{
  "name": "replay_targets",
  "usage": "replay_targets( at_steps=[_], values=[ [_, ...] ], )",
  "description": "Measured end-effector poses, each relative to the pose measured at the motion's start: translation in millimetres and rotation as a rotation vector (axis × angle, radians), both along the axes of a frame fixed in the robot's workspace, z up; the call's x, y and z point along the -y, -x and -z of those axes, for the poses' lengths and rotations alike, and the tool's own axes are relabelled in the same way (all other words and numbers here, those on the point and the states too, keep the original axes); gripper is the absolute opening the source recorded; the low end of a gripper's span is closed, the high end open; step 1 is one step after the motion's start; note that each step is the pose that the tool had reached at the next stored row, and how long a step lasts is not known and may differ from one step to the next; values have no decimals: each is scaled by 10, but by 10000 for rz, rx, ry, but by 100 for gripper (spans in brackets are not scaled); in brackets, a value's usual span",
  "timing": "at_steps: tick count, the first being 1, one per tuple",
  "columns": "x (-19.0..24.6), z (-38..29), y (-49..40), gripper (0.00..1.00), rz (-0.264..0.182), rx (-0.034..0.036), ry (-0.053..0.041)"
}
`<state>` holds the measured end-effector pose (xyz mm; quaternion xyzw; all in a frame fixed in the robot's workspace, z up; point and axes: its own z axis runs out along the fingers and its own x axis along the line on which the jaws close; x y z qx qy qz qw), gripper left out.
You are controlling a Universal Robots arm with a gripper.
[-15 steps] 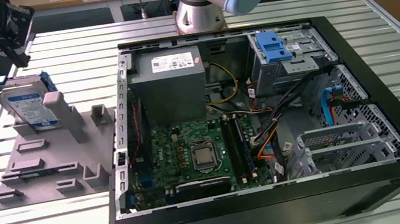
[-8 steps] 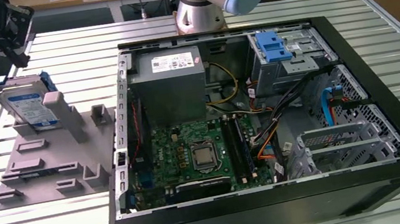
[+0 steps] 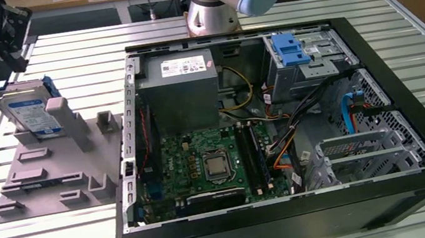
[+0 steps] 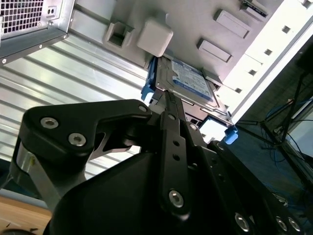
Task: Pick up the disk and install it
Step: 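Reach for the disk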
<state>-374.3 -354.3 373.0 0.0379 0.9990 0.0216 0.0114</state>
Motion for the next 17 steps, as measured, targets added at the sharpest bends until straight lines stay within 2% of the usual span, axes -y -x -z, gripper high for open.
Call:
replay_targets(
  at_steps=[6,9,13,17],
  values=[
    [-56,5,163,11,3,0,0],
    [-70,8,229,11,3,0,0],
    [-80,11,283,11,3,0,0],
    [-82,11,295,11,1,0,0]
  ],
)
